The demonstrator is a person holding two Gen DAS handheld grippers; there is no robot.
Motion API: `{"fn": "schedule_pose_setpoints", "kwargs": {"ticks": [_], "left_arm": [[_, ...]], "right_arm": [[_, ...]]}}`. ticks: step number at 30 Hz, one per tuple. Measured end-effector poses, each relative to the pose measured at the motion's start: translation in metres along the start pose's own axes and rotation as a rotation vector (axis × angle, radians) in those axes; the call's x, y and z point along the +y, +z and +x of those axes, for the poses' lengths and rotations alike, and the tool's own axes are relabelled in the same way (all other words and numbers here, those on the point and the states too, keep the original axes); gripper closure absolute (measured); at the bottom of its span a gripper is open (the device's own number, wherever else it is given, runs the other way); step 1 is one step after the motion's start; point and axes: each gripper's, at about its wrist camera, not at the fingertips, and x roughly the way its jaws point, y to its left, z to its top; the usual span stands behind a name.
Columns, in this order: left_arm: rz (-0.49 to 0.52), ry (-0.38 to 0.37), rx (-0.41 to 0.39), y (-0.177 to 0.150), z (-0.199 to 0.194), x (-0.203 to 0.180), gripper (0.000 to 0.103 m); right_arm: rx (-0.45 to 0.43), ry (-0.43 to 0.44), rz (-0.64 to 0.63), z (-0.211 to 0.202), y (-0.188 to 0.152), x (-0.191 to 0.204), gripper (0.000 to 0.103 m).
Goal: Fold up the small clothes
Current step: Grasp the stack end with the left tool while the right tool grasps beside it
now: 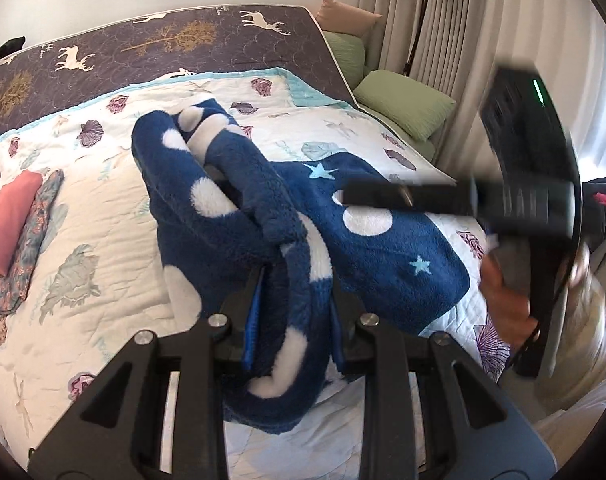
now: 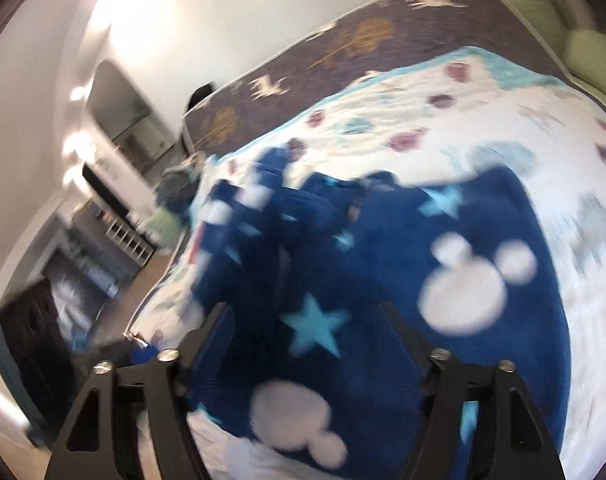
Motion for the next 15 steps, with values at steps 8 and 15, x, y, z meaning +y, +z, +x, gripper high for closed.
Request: {"fn": "schedule_pose_setpoints", "kwargs": {"ticks": [8, 15], "left_arm": [[-0.010, 0.008, 0.001, -0.001, 0.000, -0.003, 0.073], [-0.006, 0.009, 0.000, -0.002, 0.000, -0.002, 0.073]], "right_arm": [[0.252, 0.037, -0.199, 0.082, 0.047, 0.059, 0.019], [0.301, -0.076, -0.259, 0.126, 0.048, 0.075, 0.069]]}}
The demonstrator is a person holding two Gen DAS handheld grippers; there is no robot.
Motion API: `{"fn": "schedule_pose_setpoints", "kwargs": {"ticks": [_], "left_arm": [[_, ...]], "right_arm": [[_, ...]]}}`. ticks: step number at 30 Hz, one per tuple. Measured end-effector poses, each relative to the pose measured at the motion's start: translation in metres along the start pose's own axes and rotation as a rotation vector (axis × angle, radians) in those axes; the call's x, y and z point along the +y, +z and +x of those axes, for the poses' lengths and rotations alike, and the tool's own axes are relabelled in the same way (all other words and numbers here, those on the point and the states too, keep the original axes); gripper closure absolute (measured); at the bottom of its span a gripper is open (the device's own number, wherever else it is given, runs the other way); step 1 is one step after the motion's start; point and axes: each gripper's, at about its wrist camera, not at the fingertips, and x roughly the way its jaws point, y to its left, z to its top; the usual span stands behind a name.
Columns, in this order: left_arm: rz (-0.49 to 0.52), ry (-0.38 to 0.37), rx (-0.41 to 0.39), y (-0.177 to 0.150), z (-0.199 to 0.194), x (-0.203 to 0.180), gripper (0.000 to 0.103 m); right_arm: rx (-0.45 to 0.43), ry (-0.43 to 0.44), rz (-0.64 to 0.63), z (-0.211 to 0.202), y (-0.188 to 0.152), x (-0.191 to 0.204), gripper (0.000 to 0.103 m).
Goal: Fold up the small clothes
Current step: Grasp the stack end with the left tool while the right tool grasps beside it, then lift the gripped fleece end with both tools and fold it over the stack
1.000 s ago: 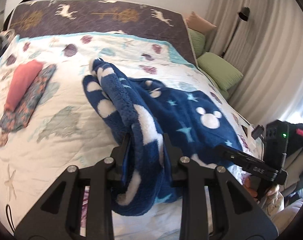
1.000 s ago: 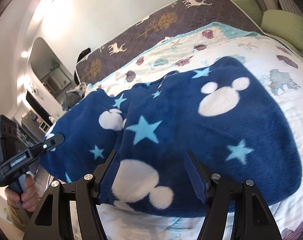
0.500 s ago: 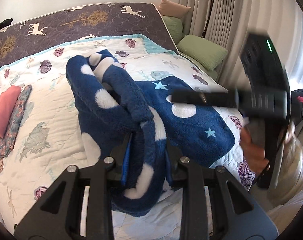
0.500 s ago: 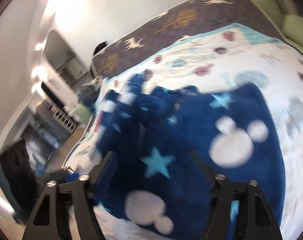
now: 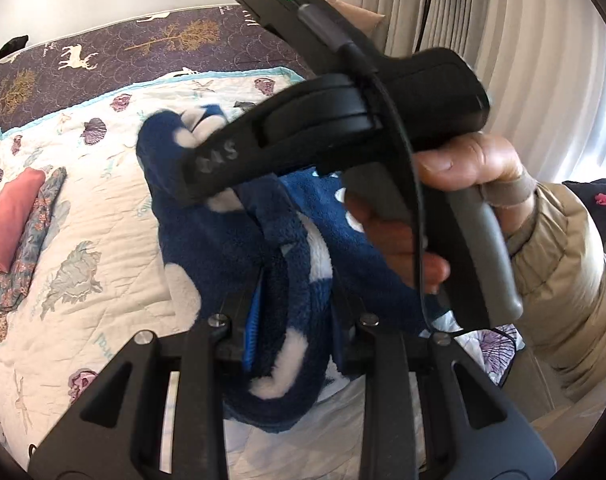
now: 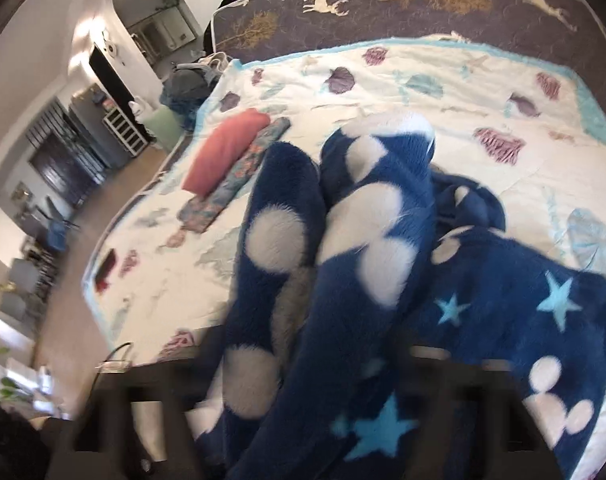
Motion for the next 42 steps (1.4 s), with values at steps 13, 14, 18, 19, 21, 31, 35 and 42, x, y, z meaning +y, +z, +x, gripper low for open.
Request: {"fn": "schedule_pose_setpoints", "kwargs": {"ticks": [13, 14, 18, 19, 21, 31, 35, 42], "left_arm": [[0.115, -0.191, -0.089, 0.047, -0.005, -0.057, 0.073], [0.132, -0.211, -0.087, 0.050, -0.002, -0.065, 0.073], [0.205, -0.275, -0.053, 0.057, 0.019, -0.100, 0.073], [0.218, -0.285, -0.039, 0.057, 0.025, -0.108, 0.072], [0.235, -0.300, -0.006, 0.057, 0.039, -0.121, 0.071], [0.261, -0.427, 0.015, 0.040, 0.020, -0.125, 0.060], [0.203, -0.401, -0.035, 0.051, 0.010, -0.099, 0.053], [0.079, -0.274, 0.062, 0.043, 0.057, -0.059, 0.053]], "right_arm": [[-0.169, -0.001, 0.123, -0.097, -0.005, -0.062, 0.077], [-0.180, -0.004, 0.132, -0.106, -0.009, -0.069, 0.077], [-0.213, -0.012, 0.207, -0.132, -0.028, -0.107, 0.077], [-0.215, -0.004, 0.239, -0.136, -0.036, -0.122, 0.077], [-0.209, 0.021, 0.285, -0.137, -0.047, -0.142, 0.077], [-0.200, 0.160, 0.457, -0.115, -0.098, -0.215, 0.077], [-0.219, 0.177, 0.460, -0.118, -0.103, -0.224, 0.077], [-0.210, 0.169, 0.468, -0.112, -0.108, -0.228, 0.073]]}}
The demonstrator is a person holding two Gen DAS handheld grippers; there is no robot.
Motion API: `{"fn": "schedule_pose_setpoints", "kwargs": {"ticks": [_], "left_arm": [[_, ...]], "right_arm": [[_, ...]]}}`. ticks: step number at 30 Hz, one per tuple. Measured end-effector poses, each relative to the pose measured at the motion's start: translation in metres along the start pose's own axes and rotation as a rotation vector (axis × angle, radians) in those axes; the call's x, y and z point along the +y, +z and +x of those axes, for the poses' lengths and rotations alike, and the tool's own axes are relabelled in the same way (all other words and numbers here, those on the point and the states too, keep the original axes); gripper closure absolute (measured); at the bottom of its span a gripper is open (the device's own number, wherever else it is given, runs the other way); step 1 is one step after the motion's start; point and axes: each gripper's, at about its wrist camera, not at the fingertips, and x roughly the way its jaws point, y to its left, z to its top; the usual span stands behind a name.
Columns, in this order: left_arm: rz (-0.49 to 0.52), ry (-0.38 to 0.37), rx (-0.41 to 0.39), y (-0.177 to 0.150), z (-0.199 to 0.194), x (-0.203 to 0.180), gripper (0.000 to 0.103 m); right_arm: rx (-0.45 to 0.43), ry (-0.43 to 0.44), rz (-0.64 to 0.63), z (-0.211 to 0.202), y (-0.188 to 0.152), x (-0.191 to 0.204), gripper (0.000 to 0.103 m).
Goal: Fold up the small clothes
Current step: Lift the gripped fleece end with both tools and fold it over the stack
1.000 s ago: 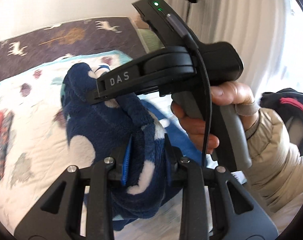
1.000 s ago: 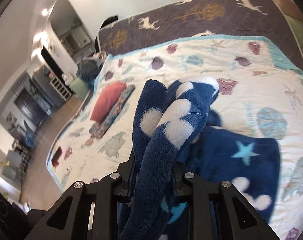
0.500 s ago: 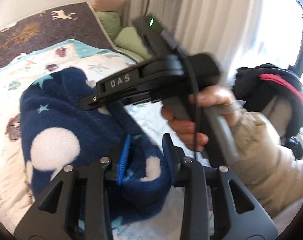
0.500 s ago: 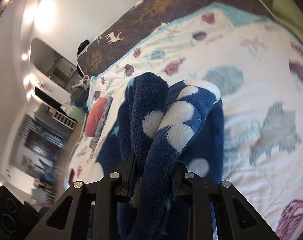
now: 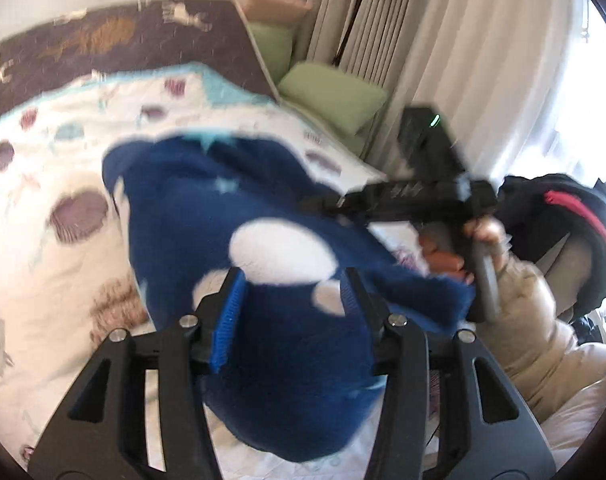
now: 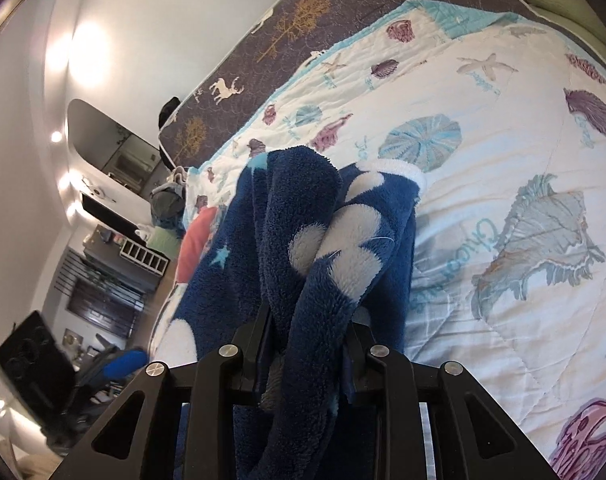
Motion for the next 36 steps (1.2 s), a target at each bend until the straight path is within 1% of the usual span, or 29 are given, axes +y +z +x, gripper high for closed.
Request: {"fn": "schedule_pose_setpoints", "kwargs": {"ticks": [1, 2, 3, 4, 7, 8, 9, 11, 14, 15, 19, 21, 22, 23, 24, 26, 28, 29, 30, 31, 33, 36], "left_arm": [[0.002, 0.011, 0.016, -0.005, 0.008, -0.001, 0.053], [0.005, 0.018, 0.025, -0.007, 0.012, -0.003, 0.053], [0.010, 0.022, 0.024, -0.007, 0.015, -0.006, 0.053], [0.025, 0.028, 0.020, -0.009, 0.016, -0.011, 0.053], [0.072, 0.053, 0.020, -0.009, 0.016, -0.022, 0.051], [0.074, 0.055, 0.021, -0.011, 0.015, -0.022, 0.051], [0.070, 0.051, 0.020, -0.011, 0.015, -0.021, 0.051], [0.056, 0.039, 0.018, -0.011, 0.015, -0.017, 0.051], [0.068, 0.043, 0.016, -0.013, 0.015, -0.019, 0.051], [0.076, 0.048, 0.016, -0.012, 0.017, -0.018, 0.050], [0.090, 0.074, 0.020, -0.010, 0.022, -0.022, 0.048], [0.096, 0.086, 0.022, -0.010, 0.022, -0.024, 0.048], [0.100, 0.091, 0.023, -0.011, 0.022, -0.026, 0.047], [0.105, 0.095, 0.022, -0.012, 0.022, -0.026, 0.047], [0.114, 0.094, 0.022, -0.013, 0.022, -0.028, 0.045], [0.138, 0.088, 0.024, -0.014, 0.022, -0.032, 0.044], [0.143, 0.079, 0.022, -0.012, 0.018, -0.034, 0.044], [0.138, 0.075, 0.016, -0.011, 0.014, -0.035, 0.044], [0.132, 0.076, 0.004, -0.009, 0.009, -0.034, 0.044], [0.128, 0.091, -0.016, -0.007, 0.002, -0.033, 0.043], [0.121, 0.124, -0.049, -0.003, -0.006, -0.028, 0.043], [0.089, 0.121, -0.067, 0.005, -0.009, -0.020, 0.044]], "right_arm": [[0.005, -0.023, 0.009, -0.001, -0.003, -0.001, 0.071], [0.007, -0.049, 0.018, -0.003, -0.006, -0.002, 0.068], [0.002, -0.088, 0.025, -0.006, -0.009, -0.003, 0.064], [-0.009, -0.111, 0.024, -0.011, -0.009, -0.002, 0.063], [-0.115, -0.261, -0.021, -0.048, -0.025, 0.009, 0.063], [-0.143, -0.277, -0.034, -0.060, -0.032, 0.013, 0.062], [-0.163, -0.272, -0.045, -0.072, -0.039, 0.016, 0.062], [-0.182, -0.199, -0.061, -0.098, -0.062, 0.027, 0.062], [-0.178, -0.092, -0.095, -0.115, -0.095, 0.047, 0.062], [-0.172, -0.073, -0.101, -0.116, -0.106, 0.053, 0.062], [-0.176, -0.072, -0.121, -0.106, -0.121, 0.071, 0.060], [-0.139, -0.090, -0.097, -0.091, -0.126, 0.069, 0.060], [-0.102, -0.112, -0.078, -0.082, -0.129, 0.066, 0.061], [-0.076, -0.142, -0.061, -0.073, -0.134, 0.061, 0.072], [-0.072, -0.164, -0.039, -0.068, -0.139, 0.055, 0.083], [-0.086, -0.164, 0.027, -0.066, -0.146, 0.039, 0.087], [-0.097, -0.138, 0.114, -0.065, -0.151, 0.018, 0.088], [-0.093, -0.104, 0.173, -0.063, -0.156, 0.005, 0.088], [-0.088, -0.092, 0.193, -0.061, -0.158, 0.001, 0.089], [-0.093, -0.085, 0.204, -0.060, -0.162, -0.003, 0.089], [-0.104, -0.098, 0.183, -0.062, -0.164, 0.001, 0.088], [-0.113, -0.119, 0.146, -0.064, -0.164, 0.010, 0.088]]}}
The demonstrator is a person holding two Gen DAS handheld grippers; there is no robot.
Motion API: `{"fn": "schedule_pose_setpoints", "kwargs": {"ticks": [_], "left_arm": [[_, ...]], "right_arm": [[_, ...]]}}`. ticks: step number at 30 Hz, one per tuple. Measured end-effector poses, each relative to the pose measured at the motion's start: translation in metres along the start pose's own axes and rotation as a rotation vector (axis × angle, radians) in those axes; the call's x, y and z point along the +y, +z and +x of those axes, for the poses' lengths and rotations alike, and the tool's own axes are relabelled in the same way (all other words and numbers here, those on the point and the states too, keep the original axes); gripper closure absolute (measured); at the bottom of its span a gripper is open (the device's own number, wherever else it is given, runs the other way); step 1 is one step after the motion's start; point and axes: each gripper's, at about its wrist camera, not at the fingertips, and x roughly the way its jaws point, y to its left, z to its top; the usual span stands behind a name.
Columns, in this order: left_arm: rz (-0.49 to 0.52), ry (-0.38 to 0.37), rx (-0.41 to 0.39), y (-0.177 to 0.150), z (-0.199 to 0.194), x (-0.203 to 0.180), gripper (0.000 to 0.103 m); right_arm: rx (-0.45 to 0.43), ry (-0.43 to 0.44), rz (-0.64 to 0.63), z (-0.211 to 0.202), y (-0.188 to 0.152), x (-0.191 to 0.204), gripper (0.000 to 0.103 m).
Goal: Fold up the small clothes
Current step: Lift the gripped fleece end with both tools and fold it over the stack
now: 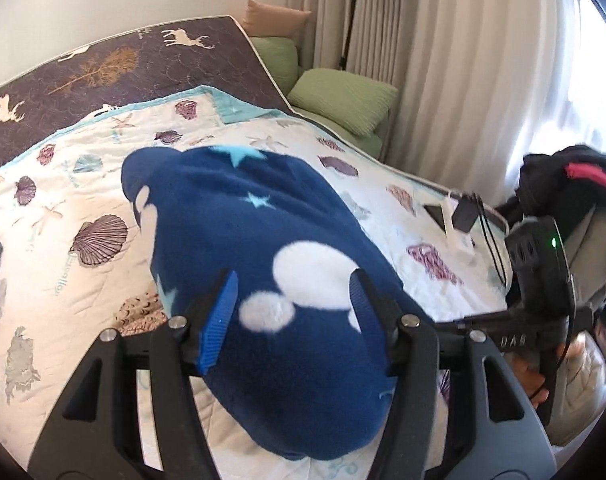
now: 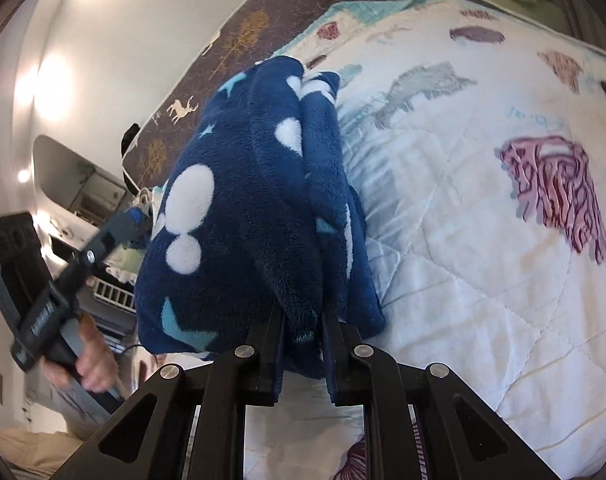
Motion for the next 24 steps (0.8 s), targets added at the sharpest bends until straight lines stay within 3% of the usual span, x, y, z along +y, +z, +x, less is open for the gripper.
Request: {"fn": "schedule_pose_setpoints", "kwargs": {"ticks": [2, 4, 5, 7, 9, 15, 19, 22, 24], "left_arm": [[0.009, -0.015, 0.015, -0.001, 0.007, -0.002, 0.044], [0.043, -0.023, 0.078, -0.011, 0.027, -0.009, 0.044], [0.066, 0.003, 0.097, -0.019, 0.037, -0.014, 0.043], [0.152, 0.090, 0.068, -0.036, 0.049, -0.029, 0.041], [0.197, 0.127, 0.049, -0.041, 0.049, -0.040, 0.041], [0.148, 0.095, 0.048, -0.038, 0.045, -0.029, 0.041], [0.149, 0.097, 0.034, -0.041, 0.045, -0.032, 0.040], [0.155, 0.082, 0.029, -0.043, 0.047, -0.034, 0.040], [0.170, 0.089, 0.021, -0.045, 0.049, -0.035, 0.039]], "right_arm": [[-0.002, -0.015, -0.013, -0.001, 0.001, 0.004, 0.088], [-0.011, -0.031, -0.028, -0.004, 0.002, 0.008, 0.087], [-0.017, -0.040, -0.034, -0.006, 0.002, 0.011, 0.087], [-0.033, -0.076, -0.052, -0.010, 0.003, 0.015, 0.086], [-0.053, -0.110, -0.059, -0.015, 0.006, 0.017, 0.085], [-0.192, -0.157, -0.109, -0.038, 0.022, 0.042, 0.083], [-0.124, -0.064, -0.122, -0.024, 0.024, 0.045, 0.083], [-0.065, -0.139, -0.121, -0.002, 0.019, 0.036, 0.085], [-0.056, -0.105, -0.074, 0.009, 0.018, 0.019, 0.088]]}}
